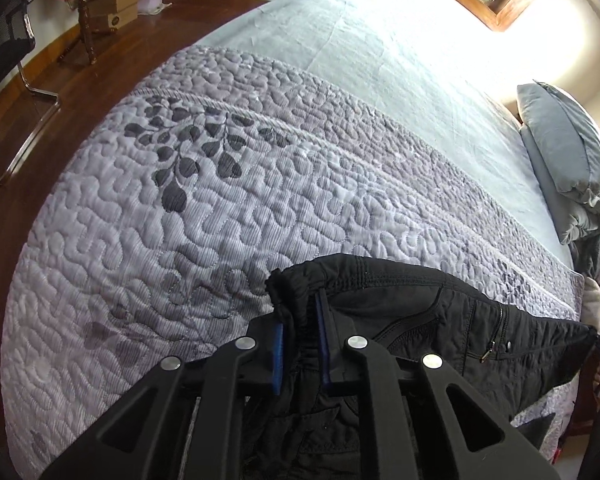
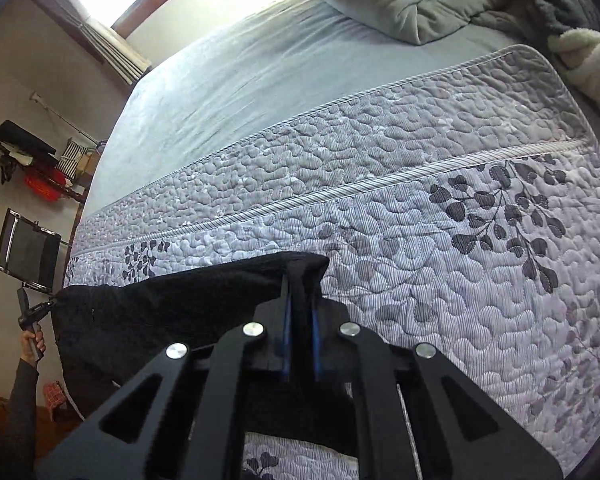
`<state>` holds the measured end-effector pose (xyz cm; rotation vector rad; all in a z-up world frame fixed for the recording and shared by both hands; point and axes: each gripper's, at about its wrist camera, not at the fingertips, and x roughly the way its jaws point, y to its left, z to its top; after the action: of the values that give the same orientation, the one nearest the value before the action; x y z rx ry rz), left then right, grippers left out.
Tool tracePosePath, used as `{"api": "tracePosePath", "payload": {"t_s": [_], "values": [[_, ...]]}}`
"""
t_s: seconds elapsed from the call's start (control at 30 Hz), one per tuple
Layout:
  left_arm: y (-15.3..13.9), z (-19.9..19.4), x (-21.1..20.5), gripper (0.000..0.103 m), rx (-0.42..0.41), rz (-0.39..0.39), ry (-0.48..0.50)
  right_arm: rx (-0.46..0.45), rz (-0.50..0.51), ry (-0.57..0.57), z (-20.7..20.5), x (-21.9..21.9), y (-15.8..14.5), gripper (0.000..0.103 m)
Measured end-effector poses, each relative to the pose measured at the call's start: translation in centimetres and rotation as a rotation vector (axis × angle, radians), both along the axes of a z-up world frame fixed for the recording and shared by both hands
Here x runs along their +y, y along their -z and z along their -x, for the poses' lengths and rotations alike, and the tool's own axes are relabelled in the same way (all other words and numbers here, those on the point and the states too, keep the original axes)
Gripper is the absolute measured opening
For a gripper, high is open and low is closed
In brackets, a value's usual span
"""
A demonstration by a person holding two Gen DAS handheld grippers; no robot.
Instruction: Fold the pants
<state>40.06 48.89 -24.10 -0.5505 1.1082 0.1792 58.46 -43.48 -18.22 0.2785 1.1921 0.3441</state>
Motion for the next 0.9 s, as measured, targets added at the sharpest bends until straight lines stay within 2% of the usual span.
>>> {"api": "tracePosePath", "payload": {"t_s": [0.27, 0.43, 0.57, 0.7, 0.9], "values": [[-7.9, 5.2, -1.8, 0.013, -0.193, -0.012, 0.046, -0.119, 0.025, 0.065, 9.4, -1.8, -6.9, 0.006], [-10.8, 9.7, -2.8, 0.013, -0.277, -0.011, 0.065, -0.168, 0.009, 0.137, 16.2, -3.8, -8.1, 0.006], [-11.1, 13.3, -3.1, 0.013, -0.313, 0.004, 0.06, -0.214, 0.042, 0.176, 21.7, -4.5, -7.1, 0.006], [-10.4, 17.3, -3.2, 0.013, -0.338, 0.041, 0.027, -0.208, 0.043, 0.216, 25.6, -5.2, -4.9, 0.006], [-8.5, 22.7, -2.7, 0.013, -0.367, 0.108, -0.042, -0.246, 0.074, 0.216, 29.0, -4.5, -5.7, 0.006]]}}
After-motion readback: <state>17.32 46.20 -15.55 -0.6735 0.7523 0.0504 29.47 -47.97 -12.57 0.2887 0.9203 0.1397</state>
